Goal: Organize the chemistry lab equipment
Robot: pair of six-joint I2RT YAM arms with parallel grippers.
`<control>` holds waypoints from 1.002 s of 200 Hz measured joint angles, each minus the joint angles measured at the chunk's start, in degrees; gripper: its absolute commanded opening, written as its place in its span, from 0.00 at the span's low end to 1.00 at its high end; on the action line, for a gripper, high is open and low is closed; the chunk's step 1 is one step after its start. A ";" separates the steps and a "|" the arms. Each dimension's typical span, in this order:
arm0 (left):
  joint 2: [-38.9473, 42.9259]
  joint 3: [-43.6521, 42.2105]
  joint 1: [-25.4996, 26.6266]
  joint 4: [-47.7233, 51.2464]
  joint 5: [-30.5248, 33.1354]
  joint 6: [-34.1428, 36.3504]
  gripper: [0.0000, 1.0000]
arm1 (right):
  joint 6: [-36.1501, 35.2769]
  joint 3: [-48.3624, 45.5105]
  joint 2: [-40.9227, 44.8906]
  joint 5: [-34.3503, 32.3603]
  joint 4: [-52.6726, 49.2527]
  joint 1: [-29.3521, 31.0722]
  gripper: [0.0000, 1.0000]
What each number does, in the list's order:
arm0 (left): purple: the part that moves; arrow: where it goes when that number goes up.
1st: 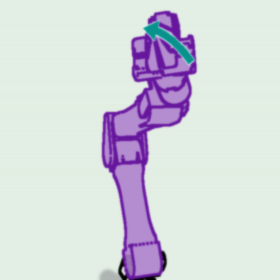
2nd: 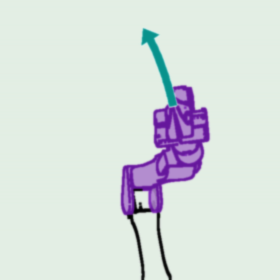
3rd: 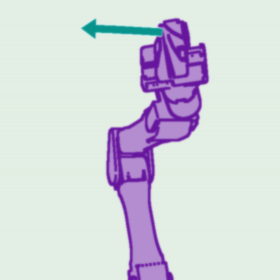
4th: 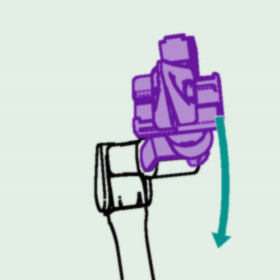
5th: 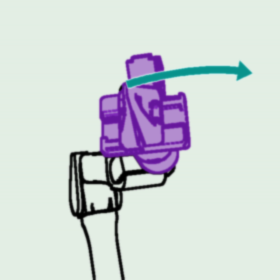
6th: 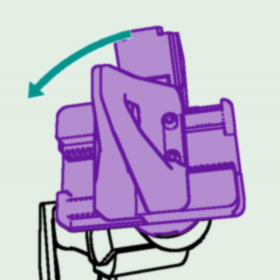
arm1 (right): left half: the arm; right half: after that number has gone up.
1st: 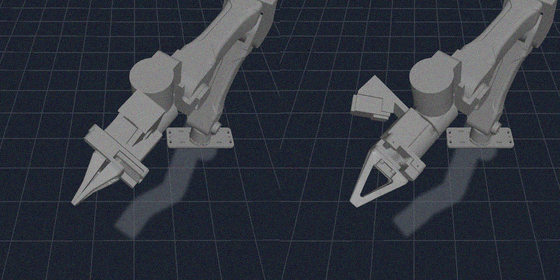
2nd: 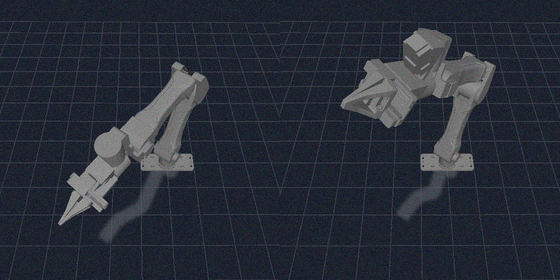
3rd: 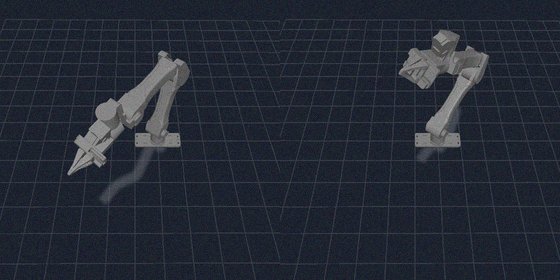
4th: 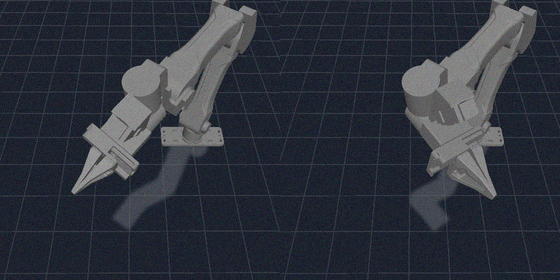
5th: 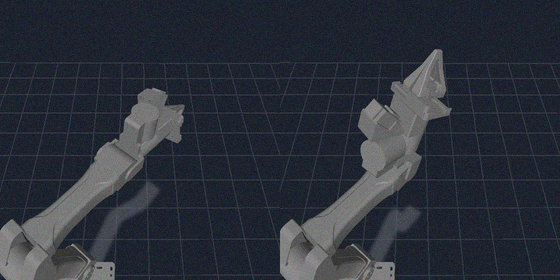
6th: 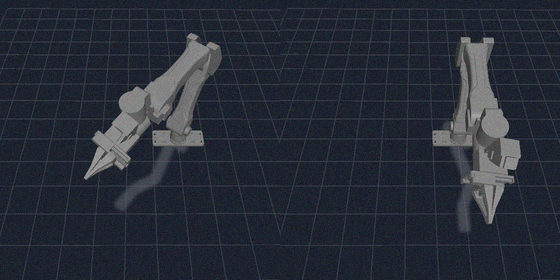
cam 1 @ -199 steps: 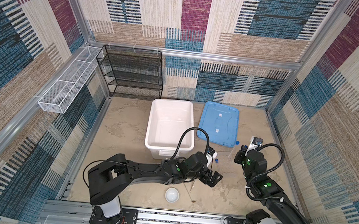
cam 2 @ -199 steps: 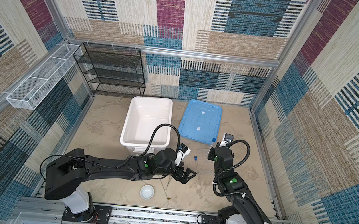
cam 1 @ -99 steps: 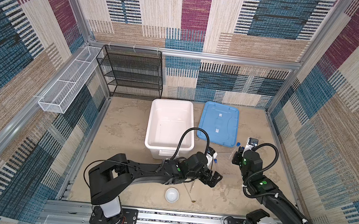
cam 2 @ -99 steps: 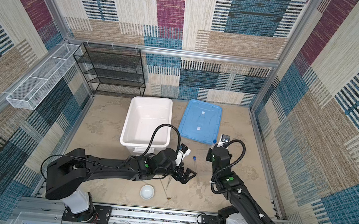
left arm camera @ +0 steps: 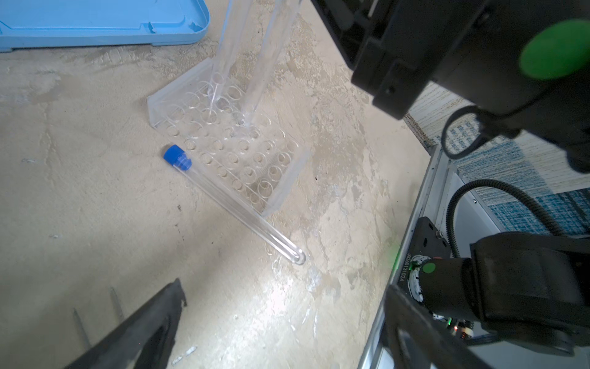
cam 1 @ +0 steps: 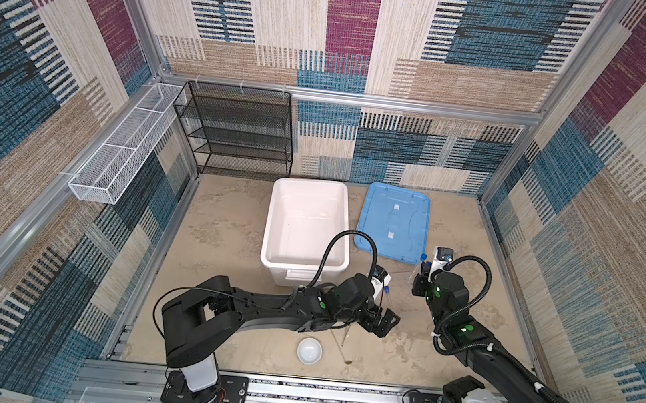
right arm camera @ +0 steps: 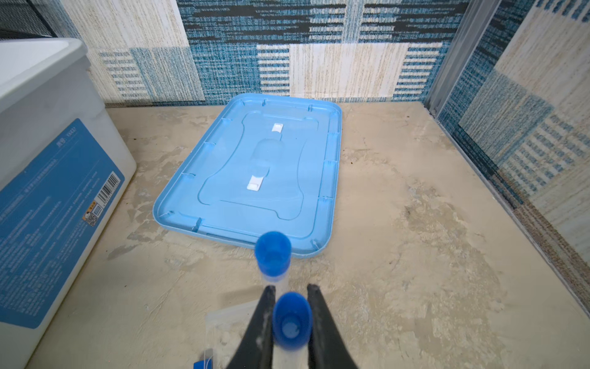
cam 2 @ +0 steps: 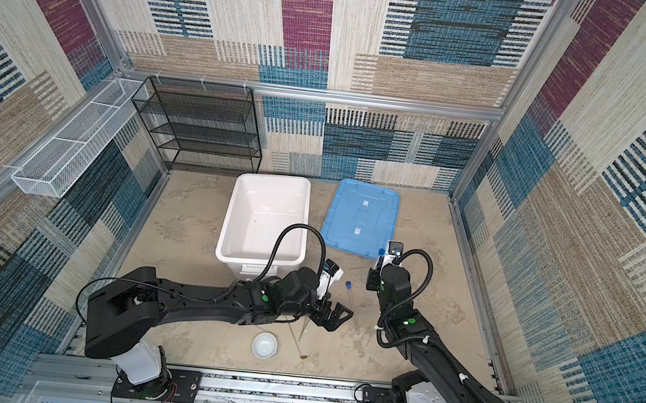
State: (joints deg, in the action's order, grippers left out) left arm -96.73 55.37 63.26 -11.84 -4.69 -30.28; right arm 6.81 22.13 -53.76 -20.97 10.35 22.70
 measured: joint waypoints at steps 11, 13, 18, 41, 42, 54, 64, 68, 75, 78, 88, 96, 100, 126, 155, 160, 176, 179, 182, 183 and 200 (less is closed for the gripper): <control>-0.13 0.00 0.00 0.00 0.02 0.00 0.99 | -0.83 -0.02 -0.28 0.63 0.92 0.00 0.21; -0.17 0.02 0.00 0.00 0.02 0.00 0.99 | -0.92 -0.02 -0.37 0.70 1.05 0.00 0.22; -0.31 0.07 0.00 0.00 0.00 0.00 0.99 | -1.11 -0.02 -0.57 0.98 1.42 0.00 0.22; -0.66 0.37 0.00 0.04 0.02 -0.02 0.99 | -1.68 0.00 -1.57 1.01 2.01 0.00 0.25; -0.66 0.39 0.00 0.04 0.02 -0.02 0.99 | -1.66 0.00 -1.64 1.01 2.01 0.00 0.25; -0.68 0.61 0.00 0.13 0.07 -0.15 0.99 | -1.64 0.00 -1.84 1.03 1.97 0.00 0.29; -0.68 0.87 0.00 0.22 0.15 -0.17 0.99 | -1.53 0.00 -1.75 1.03 1.92 0.00 0.38; -0.68 1.01 0.00 0.31 0.24 -0.17 0.99 | -1.22 0.00 -1.62 1.05 1.88 0.00 0.43; -0.68 1.20 0.00 0.52 0.31 -0.20 0.99 | -0.87 -0.02 -1.22 1.07 1.75 0.00 0.51; -0.68 1.29 0.00 0.66 0.37 -0.22 0.99 | -0.81 -0.02 -0.96 1.07 1.70 0.00 0.55; -0.68 1.66 0.00 1.49 1.16 -0.46 0.99 | -0.52 -0.02 -0.11 1.05 1.68 0.00 0.70; -0.79 2.16 0.00 2.62 1.57 -0.87 0.99 | 0.02 -0.02 0.70 1.01 1.51 0.00 0.80; -0.90 2.47 0.00 3.15 1.73 -0.94 1.00 | 0.33 -0.02 1.03 1.03 1.31 0.00 0.84; -2.19 5.22 0.13 6.95 3.78 -1.09 0.88 | 4.00 1.20 3.63 -0.07 -3.04 0.00 0.99; -5.60 10.78 1.09 13.07 6.10 -1.09 0.84 | 10.01 4.92 7.52 -1.18 -9.62 0.00 0.99; -6.47 12.11 1.33 14.34 6.32 -1.09 0.82 | 10.99 5.73 8.04 -1.29 -10.88 -0.04 0.99; -9.73 16.85 1.99 18.73 7.56 -1.05 0.76 | 14.12 8.17 9.70 -1.64 -15.37 -0.07 0.99; -10.27 17.57 2.08 19.50 7.58 -1.05 0.76 | 14.56 8.50 10.12 -1.75 -16.11 -0.13 0.99; -10.80 18.25 2.19 20.26 7.63 -1.05 0.75 | 15.08 8.85 10.58 -1.84 -17.07 -0.26 0.99; -11.04 18.58 2.25 20.61 7.67 -1.05 0.75 | 15.19 8.92 10.69 -1.86 -17.27 -0.26 0.99; -13.57 21.38 2.60 24.15 8.07 -1.05 0.70 | 17.44 9.42 14.10 -2.16 -21.27 -0.63 0.99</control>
State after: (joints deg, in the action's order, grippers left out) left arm -110.30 76.75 65.87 12.32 3.38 -31.33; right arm 24.25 31.55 -39.66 -23.14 -10.92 22.06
